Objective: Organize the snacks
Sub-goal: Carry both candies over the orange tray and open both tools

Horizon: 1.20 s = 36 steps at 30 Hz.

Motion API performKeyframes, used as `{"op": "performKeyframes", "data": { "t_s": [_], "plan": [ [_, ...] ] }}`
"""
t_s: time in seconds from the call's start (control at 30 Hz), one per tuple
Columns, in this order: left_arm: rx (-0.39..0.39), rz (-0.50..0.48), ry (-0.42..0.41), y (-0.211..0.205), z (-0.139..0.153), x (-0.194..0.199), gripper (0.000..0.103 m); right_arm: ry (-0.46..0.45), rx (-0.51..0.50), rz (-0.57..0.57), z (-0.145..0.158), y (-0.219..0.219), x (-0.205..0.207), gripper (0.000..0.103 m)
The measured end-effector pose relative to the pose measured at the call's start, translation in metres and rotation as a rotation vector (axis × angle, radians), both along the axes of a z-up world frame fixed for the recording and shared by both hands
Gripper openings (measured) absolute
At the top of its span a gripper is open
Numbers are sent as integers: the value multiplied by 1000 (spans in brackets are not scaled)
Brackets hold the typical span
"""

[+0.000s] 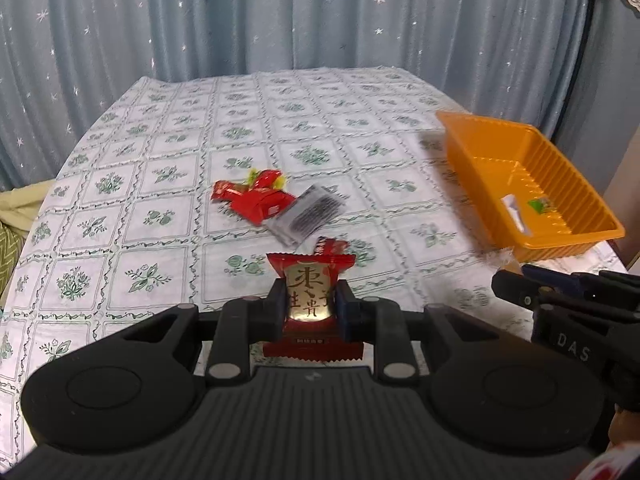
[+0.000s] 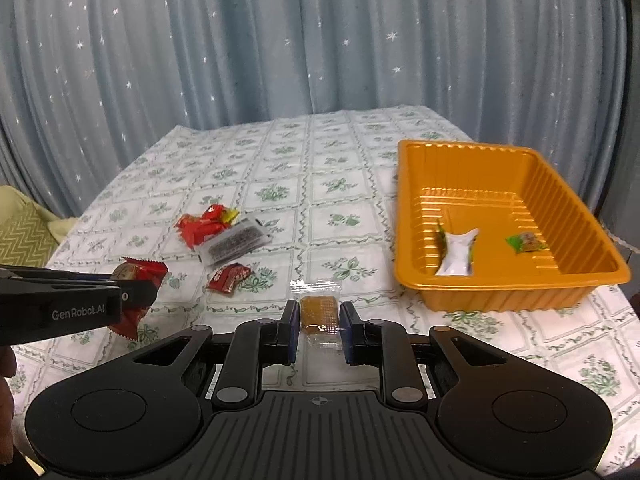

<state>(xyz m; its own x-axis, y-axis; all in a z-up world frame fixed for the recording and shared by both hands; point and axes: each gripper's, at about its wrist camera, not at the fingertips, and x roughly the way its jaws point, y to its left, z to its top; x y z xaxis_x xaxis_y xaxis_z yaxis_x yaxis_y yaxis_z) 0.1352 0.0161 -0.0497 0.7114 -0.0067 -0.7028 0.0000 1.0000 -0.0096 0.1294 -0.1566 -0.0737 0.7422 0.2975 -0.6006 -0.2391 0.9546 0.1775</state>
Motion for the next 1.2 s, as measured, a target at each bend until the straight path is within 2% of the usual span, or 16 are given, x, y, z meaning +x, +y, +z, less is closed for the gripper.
{"op": "performKeyframes", "data": {
  "t_s": [0.57,0.93,1.2],
  "plan": [
    [-21,-108,-60,-67,35,-2,23,-41,28,-104,34,-62,-6,22],
    [-85,-204,-80,-121,47,22,23,-43,15,-190,52,-121,16,22],
    [-121,-253,-72,-148,46,47,23,-27,-7,-202,54,-149,39,22]
  ]
}}
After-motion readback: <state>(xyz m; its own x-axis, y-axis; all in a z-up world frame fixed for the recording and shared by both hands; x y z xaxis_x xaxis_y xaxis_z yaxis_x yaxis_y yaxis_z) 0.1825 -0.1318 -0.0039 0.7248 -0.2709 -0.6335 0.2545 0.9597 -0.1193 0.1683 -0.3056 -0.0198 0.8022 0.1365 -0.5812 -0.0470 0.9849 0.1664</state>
